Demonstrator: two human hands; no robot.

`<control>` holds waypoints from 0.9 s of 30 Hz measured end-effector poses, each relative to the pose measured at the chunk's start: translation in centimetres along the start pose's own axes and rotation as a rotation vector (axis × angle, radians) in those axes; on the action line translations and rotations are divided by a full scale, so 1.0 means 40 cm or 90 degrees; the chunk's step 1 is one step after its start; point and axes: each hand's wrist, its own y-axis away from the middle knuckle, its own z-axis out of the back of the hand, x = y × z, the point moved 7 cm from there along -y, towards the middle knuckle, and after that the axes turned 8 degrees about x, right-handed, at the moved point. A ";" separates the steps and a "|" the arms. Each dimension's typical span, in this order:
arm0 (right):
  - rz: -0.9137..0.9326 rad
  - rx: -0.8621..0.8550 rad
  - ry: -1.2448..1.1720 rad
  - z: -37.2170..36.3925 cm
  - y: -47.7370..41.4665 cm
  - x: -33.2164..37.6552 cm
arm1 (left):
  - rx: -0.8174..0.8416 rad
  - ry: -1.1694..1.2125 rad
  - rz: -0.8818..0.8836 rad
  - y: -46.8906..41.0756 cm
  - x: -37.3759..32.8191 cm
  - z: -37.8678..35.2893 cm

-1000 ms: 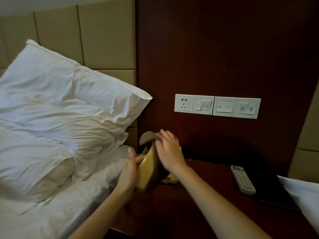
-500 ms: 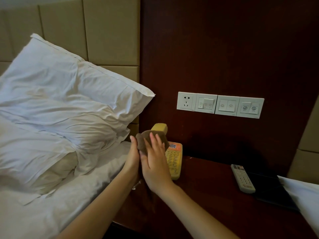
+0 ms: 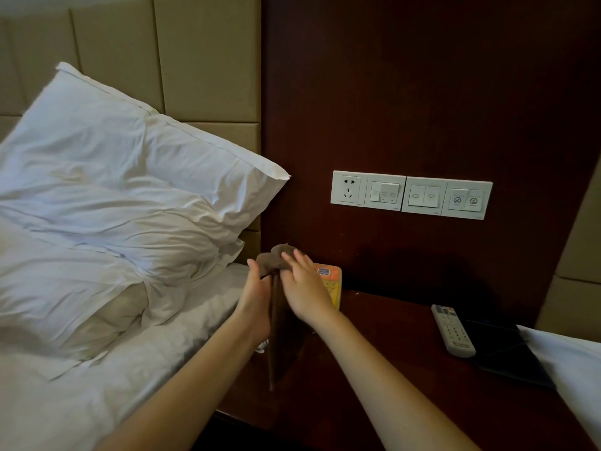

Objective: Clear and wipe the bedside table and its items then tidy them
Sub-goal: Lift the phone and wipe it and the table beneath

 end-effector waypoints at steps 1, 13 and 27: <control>-0.003 0.008 -0.020 0.001 0.000 -0.003 | 0.007 0.006 0.006 0.001 0.002 -0.001; 0.048 0.046 -0.033 0.011 0.026 -0.026 | -0.052 0.017 0.019 -0.017 0.032 -0.010; 0.078 0.097 -0.351 0.022 -0.147 -0.076 | -0.106 -0.080 -0.032 -0.101 0.035 0.041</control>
